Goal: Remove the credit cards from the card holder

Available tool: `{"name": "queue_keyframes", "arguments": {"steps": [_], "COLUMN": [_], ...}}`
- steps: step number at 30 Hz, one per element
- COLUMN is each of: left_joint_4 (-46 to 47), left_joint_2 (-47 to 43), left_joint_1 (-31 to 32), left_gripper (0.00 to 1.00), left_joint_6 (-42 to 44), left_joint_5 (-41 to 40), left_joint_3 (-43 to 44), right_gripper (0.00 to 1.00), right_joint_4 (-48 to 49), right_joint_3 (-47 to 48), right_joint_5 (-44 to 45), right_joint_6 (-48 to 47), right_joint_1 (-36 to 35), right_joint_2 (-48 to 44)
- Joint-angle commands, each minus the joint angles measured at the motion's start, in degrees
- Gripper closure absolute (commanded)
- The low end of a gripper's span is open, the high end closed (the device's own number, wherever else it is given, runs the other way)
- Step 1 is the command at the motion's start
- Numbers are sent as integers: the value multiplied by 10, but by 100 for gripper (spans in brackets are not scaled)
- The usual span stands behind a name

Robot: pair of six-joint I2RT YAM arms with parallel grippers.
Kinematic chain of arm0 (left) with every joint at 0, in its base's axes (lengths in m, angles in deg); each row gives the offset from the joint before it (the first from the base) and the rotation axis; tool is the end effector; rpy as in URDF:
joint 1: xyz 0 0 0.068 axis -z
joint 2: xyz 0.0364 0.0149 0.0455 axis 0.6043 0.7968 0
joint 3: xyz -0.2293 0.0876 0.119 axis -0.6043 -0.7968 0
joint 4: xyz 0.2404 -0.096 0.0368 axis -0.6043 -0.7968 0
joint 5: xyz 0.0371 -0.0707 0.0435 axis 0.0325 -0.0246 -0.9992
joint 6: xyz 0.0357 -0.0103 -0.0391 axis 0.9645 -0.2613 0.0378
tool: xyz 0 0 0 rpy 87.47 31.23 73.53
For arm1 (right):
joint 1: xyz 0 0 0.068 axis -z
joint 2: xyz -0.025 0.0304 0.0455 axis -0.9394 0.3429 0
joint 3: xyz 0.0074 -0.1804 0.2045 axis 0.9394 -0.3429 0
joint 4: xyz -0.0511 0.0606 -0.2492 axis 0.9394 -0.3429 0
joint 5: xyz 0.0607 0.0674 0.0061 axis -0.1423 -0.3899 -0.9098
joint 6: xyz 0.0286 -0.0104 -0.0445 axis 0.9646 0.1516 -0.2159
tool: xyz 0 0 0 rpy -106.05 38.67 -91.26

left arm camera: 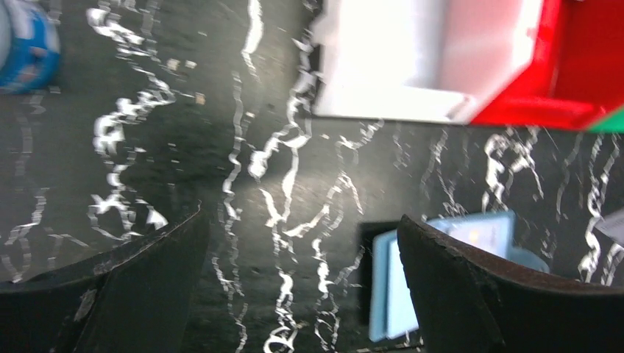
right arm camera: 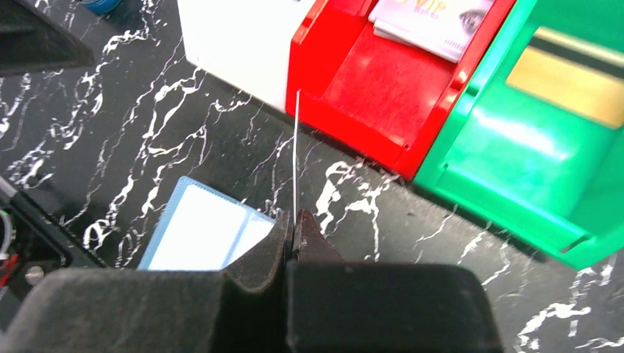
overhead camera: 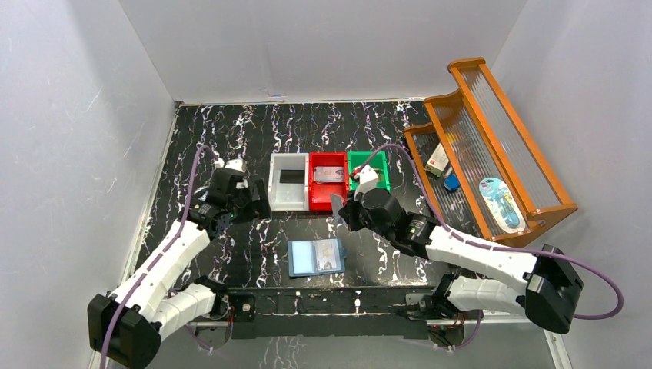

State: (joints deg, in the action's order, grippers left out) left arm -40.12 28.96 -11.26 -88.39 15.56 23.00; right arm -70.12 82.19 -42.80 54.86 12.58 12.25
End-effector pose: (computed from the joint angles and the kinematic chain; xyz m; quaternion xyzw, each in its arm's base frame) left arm 0.1839 -0.0849 0.2668 -0.0449 0.9173 -0.1342 0.3721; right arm 0.1410 0.2021 0.2551 -0.1542 0.8229 0.2683 0.4765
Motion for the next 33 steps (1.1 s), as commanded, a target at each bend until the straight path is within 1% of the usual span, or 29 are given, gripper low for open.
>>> {"name": "queue_keyframes", "arguments": {"steps": [1, 4, 7, 14, 18, 23, 29, 33], "left_joint_4": [14, 50, 60, 66, 57, 59, 60, 61], "left_joint_2": [-34, -64, -68, -29, -33, -68, -82, -83], "left_joint_1": [-47, -47, -47, -47, -47, -47, -47, -47], "left_gripper": [2, 2, 1, 2, 2, 2, 2, 2], "left_joint_6": [53, 57, 62, 69, 73, 72, 72, 72], "left_joint_5": [29, 40, 48, 74, 71, 44, 37, 41], "left_joint_3": [-1, -42, -40, -27, -22, -28, -31, -32], "right_gripper": [100, 100, 100, 100, 100, 100, 100, 100], "right_joint_4": [14, 25, 40, 43, 19, -34, -100, -118], "right_joint_3": [51, 64, 77, 138, 192, 275, 361, 395], "right_joint_5": [46, 56, 62, 107, 131, 110, 92, 112], "right_joint_6": [-92, -154, -205, -314, -384, -451, -498, -526], "right_joint_1": [2, 2, 2, 3, 9, 28, 49, 56], "right_joint_2": [-1, 9, 21, 92, 154, 242, 341, 397]}}
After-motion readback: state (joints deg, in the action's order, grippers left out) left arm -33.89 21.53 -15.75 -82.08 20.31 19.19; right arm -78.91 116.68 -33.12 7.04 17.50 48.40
